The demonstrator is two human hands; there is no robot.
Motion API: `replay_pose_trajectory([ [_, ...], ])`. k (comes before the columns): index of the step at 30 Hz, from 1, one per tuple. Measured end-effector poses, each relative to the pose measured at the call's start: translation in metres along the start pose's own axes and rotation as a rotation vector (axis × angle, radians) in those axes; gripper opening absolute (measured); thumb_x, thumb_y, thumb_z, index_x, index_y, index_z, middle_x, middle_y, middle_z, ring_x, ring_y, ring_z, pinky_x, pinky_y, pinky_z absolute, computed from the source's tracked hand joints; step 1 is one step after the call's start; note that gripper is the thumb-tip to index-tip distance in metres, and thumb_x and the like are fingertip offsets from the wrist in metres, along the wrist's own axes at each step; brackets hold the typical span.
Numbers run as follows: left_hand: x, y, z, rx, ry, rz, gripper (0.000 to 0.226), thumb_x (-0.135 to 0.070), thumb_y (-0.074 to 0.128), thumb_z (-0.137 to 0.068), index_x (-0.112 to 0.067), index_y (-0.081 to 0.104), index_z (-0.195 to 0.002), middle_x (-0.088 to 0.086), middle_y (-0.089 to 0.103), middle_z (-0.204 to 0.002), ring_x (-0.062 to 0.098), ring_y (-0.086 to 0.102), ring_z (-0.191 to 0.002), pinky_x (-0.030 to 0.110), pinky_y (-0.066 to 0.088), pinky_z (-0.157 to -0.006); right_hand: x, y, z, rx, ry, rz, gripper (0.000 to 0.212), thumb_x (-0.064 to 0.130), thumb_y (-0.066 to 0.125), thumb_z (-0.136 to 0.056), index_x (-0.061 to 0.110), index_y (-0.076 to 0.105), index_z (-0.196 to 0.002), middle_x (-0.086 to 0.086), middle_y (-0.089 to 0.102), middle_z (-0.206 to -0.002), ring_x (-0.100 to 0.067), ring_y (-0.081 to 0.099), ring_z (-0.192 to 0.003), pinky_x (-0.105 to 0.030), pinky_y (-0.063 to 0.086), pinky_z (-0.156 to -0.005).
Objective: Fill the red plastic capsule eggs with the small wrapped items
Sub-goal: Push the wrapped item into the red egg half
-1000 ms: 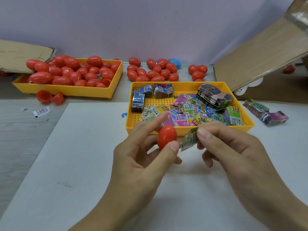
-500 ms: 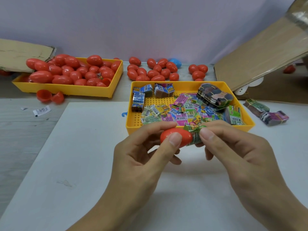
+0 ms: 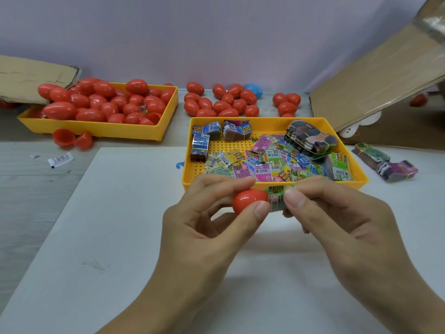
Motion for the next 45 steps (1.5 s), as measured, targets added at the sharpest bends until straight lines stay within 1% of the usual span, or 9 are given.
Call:
replay_pose_trajectory([
  [4,0.000,0.002,0.001,0.039,0.034,-0.017,0.044,-0.018,0.079,-0.072,-0.022,0.075,-0.115,0.005,0.062,-0.106,0.026,0.070,-0.098,0.026,0.058,-0.084,0.001,-0.002,0.000,-0.025,-0.084,0.090,0.011,0.034,0.062,-0.088,0.031,0.071,-0.082,0.009,0.066,-0.080,-0.016,0.062,-0.074,-0.030,0.047,-0.062],
  [10,0.000,0.002,0.002,0.048,0.061,-0.057,0.047,-0.016,0.077,-0.076,-0.019,0.070,-0.122,0.009,0.058,-0.107,0.024,0.068,-0.099,0.027,0.057,-0.087,0.007,0.000,0.000,-0.019,-0.180,0.185,0.011,0.032,0.064,-0.088,0.043,0.064,-0.090,0.018,0.064,-0.085,-0.012,0.062,-0.079,-0.028,0.045,-0.061],
  [14,0.002,0.001,0.002,0.060,0.042,-0.091,0.050,-0.007,0.078,-0.077,-0.022,0.069,-0.123,0.008,0.056,-0.107,0.020,0.066,-0.098,0.023,0.056,-0.086,0.004,0.001,0.000,-0.006,-0.180,0.200,0.010,0.032,0.064,-0.088,0.041,0.065,-0.090,0.017,0.064,-0.086,-0.012,0.063,-0.080,-0.030,0.046,-0.061],
  [20,0.003,0.002,0.002,0.070,0.030,-0.107,0.051,-0.009,0.078,-0.077,-0.020,0.068,-0.126,0.007,0.055,-0.106,0.016,0.066,-0.096,0.021,0.055,-0.085,0.003,0.003,0.001,0.001,-0.173,0.185,0.010,0.031,0.064,-0.088,0.040,0.067,-0.088,0.013,0.064,-0.086,-0.014,0.062,-0.080,-0.029,0.045,-0.061],
  [25,0.000,0.004,0.002,0.069,0.052,-0.143,0.048,-0.024,0.075,-0.079,-0.025,0.066,-0.127,0.000,0.053,-0.104,0.010,0.066,-0.091,0.017,0.054,-0.082,0.002,0.004,0.001,0.028,-0.172,0.235,0.012,0.031,0.063,-0.089,0.042,0.068,-0.089,0.016,0.064,-0.087,-0.014,0.063,-0.082,-0.029,0.045,-0.060],
  [29,0.001,0.004,0.003,0.055,0.094,-0.220,0.049,-0.014,0.075,-0.083,-0.023,0.063,-0.129,0.000,0.052,-0.104,0.011,0.064,-0.093,0.019,0.055,-0.083,0.001,0.003,0.002,0.030,-0.157,0.229,0.011,0.032,0.063,-0.089,0.042,0.067,-0.090,0.016,0.064,-0.087,-0.014,0.063,-0.083,-0.028,0.045,-0.061],
  [36,-0.001,0.004,0.006,0.059,0.061,-0.220,0.050,-0.024,0.067,-0.086,-0.025,0.059,-0.135,-0.003,0.051,-0.109,0.016,0.066,-0.100,0.013,0.052,-0.085,-0.001,0.000,0.003,-0.004,-0.037,0.031,0.015,0.034,0.061,-0.088,0.028,0.074,-0.085,0.007,0.071,-0.086,-0.015,0.067,-0.078,-0.021,0.048,-0.059],
  [41,-0.002,0.004,0.006,0.046,0.077,-0.186,0.049,-0.022,0.067,-0.085,-0.022,0.060,-0.134,-0.002,0.053,-0.110,0.011,0.066,-0.102,0.016,0.055,-0.085,-0.002,-0.005,-0.001,-0.131,0.112,-0.143,0.010,0.029,0.076,-0.079,0.026,0.078,-0.088,-0.002,0.069,-0.075,-0.013,0.063,-0.058,-0.021,0.045,-0.043],
  [45,-0.006,0.006,0.006,0.061,0.112,-0.187,0.048,-0.024,0.065,-0.086,-0.020,0.060,-0.134,-0.003,0.052,-0.111,0.014,0.066,-0.102,0.017,0.056,-0.085,-0.007,-0.002,-0.003,-0.051,0.325,-0.218,0.015,0.034,0.082,-0.071,0.023,0.080,-0.082,-0.003,0.073,-0.076,-0.012,0.066,-0.067,-0.026,0.047,-0.043],
])
Point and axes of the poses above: each hand's wrist, its own z-axis away from the middle knuckle, its own y-axis out of the palm, x = y × z, the point moved 3 cm from there along -z, towards the middle knuckle
